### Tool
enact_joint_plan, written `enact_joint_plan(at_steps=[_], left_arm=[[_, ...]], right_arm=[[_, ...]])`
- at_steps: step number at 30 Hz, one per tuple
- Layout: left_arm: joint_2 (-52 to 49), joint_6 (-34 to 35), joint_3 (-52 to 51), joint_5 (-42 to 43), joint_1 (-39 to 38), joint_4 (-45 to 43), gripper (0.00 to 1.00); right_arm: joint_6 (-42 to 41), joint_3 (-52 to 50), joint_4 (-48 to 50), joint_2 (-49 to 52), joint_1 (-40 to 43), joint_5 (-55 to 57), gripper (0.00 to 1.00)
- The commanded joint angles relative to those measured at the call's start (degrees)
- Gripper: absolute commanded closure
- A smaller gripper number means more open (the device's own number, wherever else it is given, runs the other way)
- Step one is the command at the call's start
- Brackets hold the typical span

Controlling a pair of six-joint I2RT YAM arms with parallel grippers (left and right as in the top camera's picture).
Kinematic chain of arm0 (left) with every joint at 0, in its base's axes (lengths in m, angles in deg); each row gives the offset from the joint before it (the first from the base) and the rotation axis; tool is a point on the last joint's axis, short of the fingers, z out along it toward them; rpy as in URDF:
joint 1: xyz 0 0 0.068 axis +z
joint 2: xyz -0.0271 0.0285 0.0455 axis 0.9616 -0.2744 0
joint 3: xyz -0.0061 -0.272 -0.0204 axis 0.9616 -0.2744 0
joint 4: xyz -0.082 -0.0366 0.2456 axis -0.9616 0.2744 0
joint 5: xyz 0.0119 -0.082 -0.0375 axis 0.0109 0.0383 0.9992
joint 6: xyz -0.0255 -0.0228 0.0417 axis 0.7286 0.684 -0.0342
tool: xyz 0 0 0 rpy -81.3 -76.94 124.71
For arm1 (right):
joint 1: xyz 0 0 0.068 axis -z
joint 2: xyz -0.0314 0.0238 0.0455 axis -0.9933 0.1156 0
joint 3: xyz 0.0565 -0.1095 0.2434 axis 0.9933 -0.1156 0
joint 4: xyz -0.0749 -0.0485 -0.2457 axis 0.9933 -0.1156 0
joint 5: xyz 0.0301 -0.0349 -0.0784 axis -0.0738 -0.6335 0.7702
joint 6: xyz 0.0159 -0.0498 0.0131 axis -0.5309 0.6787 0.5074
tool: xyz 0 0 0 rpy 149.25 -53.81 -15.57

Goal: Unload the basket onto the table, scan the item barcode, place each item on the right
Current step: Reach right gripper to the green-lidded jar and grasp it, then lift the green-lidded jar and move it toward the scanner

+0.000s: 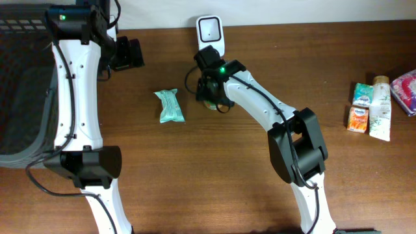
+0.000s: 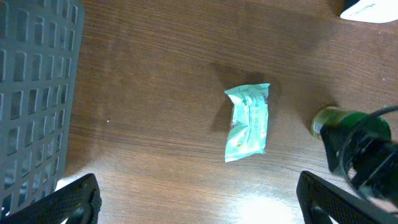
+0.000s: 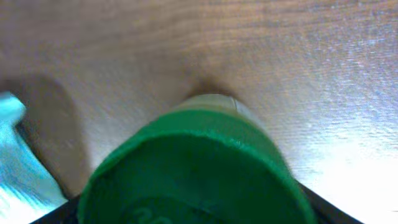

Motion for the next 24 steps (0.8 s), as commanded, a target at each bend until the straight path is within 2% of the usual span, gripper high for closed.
enact_joint_plan(at_steps=[1,5,8,11,13,16,19,24], left_arm=[[0.96,-0.68,0.35,-0.39,-0.17,0.02,0.01],[0.96,-0.68,0.35,-0.39,-0.17,0.04,0.01],[0.96,-0.68,0.35,-0.39,-0.17,0.04,0.01],[0.96,-0.68,0.35,-0.39,-0.17,0.04,0.01],[0.96,-0.68,0.35,-0.39,-0.17,0.04,0.01],[0.96,-0.68,0.35,-0.39,-0.17,0.04,0.01],[0.96,-0.68,0.35,-0.39,-0.17,0.04,0.01],[0.96,-0.68,0.35,-0.39,-0.17,0.04,0.01]], right_arm=[[11.34,0.44,-5.18,-0.87,1.46,1.14,0.27],[13.03,0.44,-10.10,-4.87,4.52,-1.38,0.26],[13.05,0.44,-4.87,-5.35,5.66,-6.32,0.19],[12.22,0.42,0.20,-5.33,5.81,-10.01,0.15],[6.56,0.42,1.77,-5.18,5.81,-8.24,0.15],[-3.23,0.24,1.18,-3.48,5.81,0.11,0.11],[-7.65,-0.20,0.33,-1.92,5.46,-0.57,0.10],[-7.63,-0.39,-0.09,-1.60,3.43,-2.23,0.11]])
